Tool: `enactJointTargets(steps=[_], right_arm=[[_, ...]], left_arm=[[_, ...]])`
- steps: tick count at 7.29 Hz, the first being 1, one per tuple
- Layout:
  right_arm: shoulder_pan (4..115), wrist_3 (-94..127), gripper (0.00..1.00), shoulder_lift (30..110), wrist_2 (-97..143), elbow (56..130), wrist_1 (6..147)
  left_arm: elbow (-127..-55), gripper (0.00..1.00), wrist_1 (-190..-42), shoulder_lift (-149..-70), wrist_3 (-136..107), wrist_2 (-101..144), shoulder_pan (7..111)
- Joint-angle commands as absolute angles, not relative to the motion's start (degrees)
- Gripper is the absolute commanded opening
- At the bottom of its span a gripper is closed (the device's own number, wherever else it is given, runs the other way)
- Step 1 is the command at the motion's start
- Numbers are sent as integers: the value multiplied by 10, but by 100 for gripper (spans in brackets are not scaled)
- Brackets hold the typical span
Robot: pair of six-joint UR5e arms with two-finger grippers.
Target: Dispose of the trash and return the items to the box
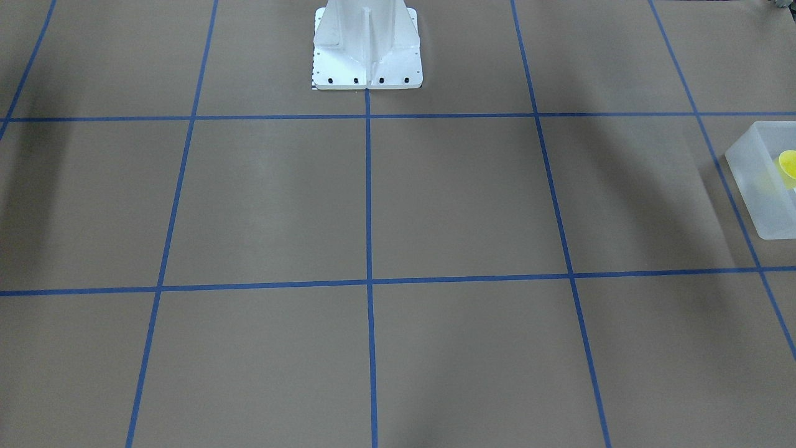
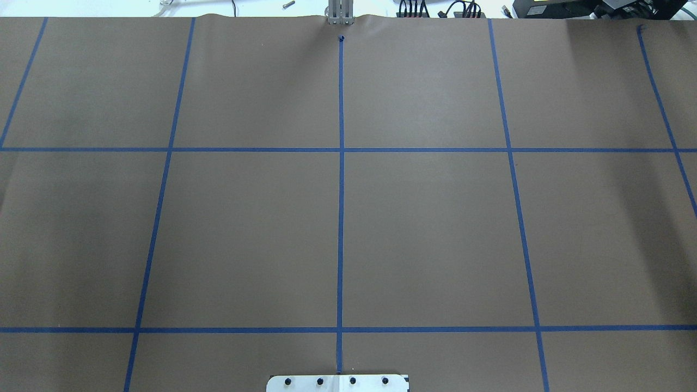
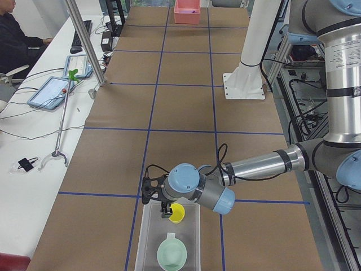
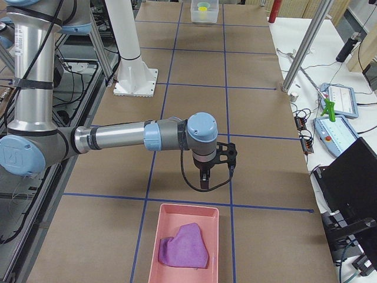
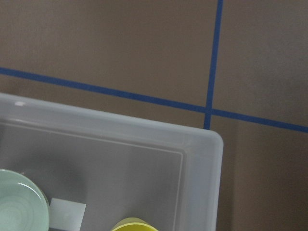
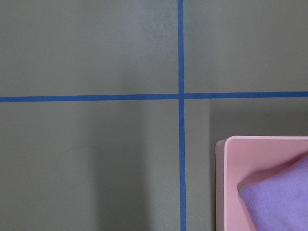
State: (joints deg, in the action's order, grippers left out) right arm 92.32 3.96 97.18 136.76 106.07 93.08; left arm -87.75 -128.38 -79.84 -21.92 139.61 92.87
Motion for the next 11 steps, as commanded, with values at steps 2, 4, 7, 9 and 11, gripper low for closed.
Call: enactJointTargets(steps=[2, 4, 7, 9, 11], right_arm=[[924, 40, 100, 997, 1366, 1056, 932], [924, 38, 100, 1023, 1359, 1042, 929], [924, 39, 100, 1029, 1358, 1038, 929], [925, 37, 100, 1029, 1356, 1035, 928], [925, 38, 100, 1025, 1357, 1030, 928]], left_arm=[[-958, 99, -1178, -806, -166, 1390, 906], [-960, 99, -1105, -806, -67, 1355, 902], [-991, 99, -1031, -824, -29, 1331, 904], [-1004, 99, -965, -860, -26, 1327, 908], [-1000, 99, -967, -861, -25, 1327, 906]])
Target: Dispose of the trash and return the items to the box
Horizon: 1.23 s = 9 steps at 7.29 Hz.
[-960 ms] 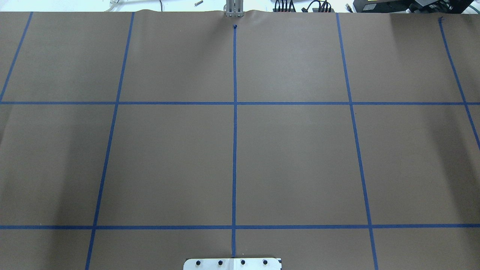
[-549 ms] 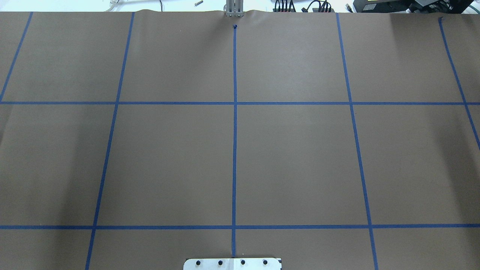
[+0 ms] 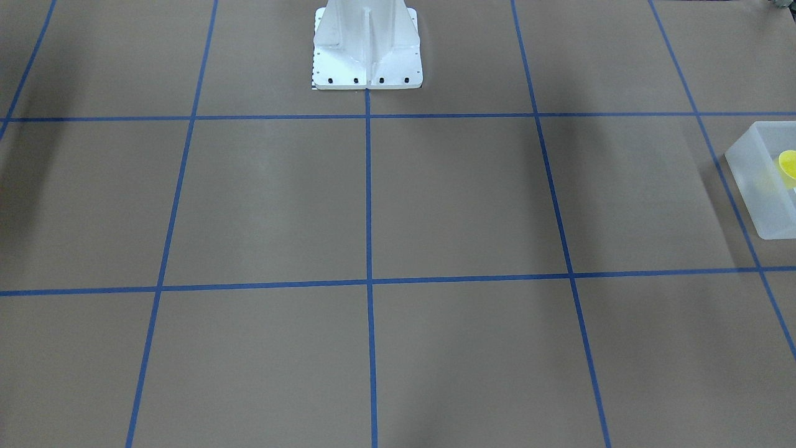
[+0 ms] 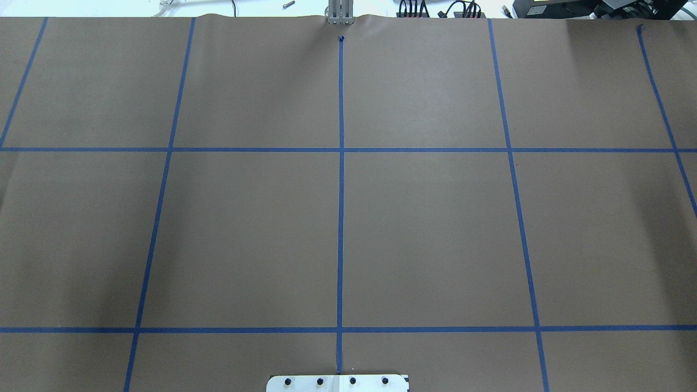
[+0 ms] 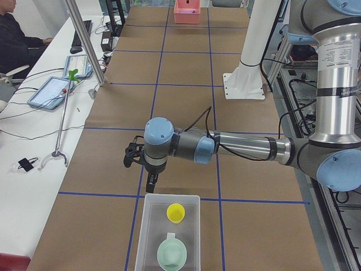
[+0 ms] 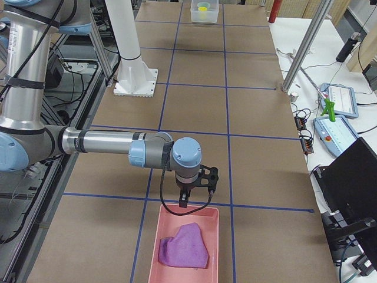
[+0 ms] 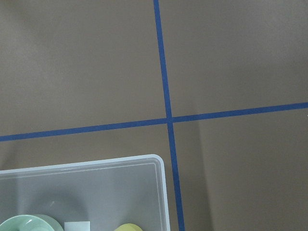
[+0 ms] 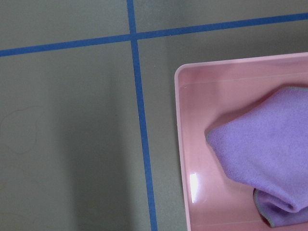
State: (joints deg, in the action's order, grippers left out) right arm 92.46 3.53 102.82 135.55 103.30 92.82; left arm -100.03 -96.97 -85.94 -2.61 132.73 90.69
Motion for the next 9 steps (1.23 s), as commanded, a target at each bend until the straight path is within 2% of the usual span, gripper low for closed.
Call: enactJointTargets(steps=[1, 9], right_arm=[[925, 34, 100, 1025, 1353, 1017, 927], [925, 31, 100, 1021, 1354, 1010, 927]], left_arm=[[-1005, 99, -968, -862, -25, 1330, 906], [-1005, 99, -966, -866, -29, 1326, 905]])
